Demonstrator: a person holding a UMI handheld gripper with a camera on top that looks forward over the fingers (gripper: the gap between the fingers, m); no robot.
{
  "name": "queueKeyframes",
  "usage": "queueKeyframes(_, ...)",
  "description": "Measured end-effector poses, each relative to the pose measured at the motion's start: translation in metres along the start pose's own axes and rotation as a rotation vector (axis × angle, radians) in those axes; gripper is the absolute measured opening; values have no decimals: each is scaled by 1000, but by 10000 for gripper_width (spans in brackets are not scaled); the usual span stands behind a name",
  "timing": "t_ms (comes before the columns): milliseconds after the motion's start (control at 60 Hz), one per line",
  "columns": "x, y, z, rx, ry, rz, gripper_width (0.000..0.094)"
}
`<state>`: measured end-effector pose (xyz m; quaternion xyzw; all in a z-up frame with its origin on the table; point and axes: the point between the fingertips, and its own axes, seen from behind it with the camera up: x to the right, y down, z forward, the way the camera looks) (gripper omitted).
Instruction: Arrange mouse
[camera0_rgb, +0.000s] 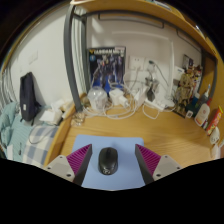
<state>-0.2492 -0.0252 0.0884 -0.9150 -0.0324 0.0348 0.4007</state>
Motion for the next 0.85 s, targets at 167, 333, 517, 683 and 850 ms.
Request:
queueKeyframes(167, 8, -55, -82, 81, -35, 57, 865)
queueKeyframes(333, 26, -85, -152, 149, -22, 66, 851)
queueKeyframes(517, 59, -89, -186, 164, 1, 105, 860)
queueKeyframes(683, 99, -83, -203, 173, 55, 119, 852)
queueKeyframes(850, 134, -73, -209, 167, 84, 137, 852)
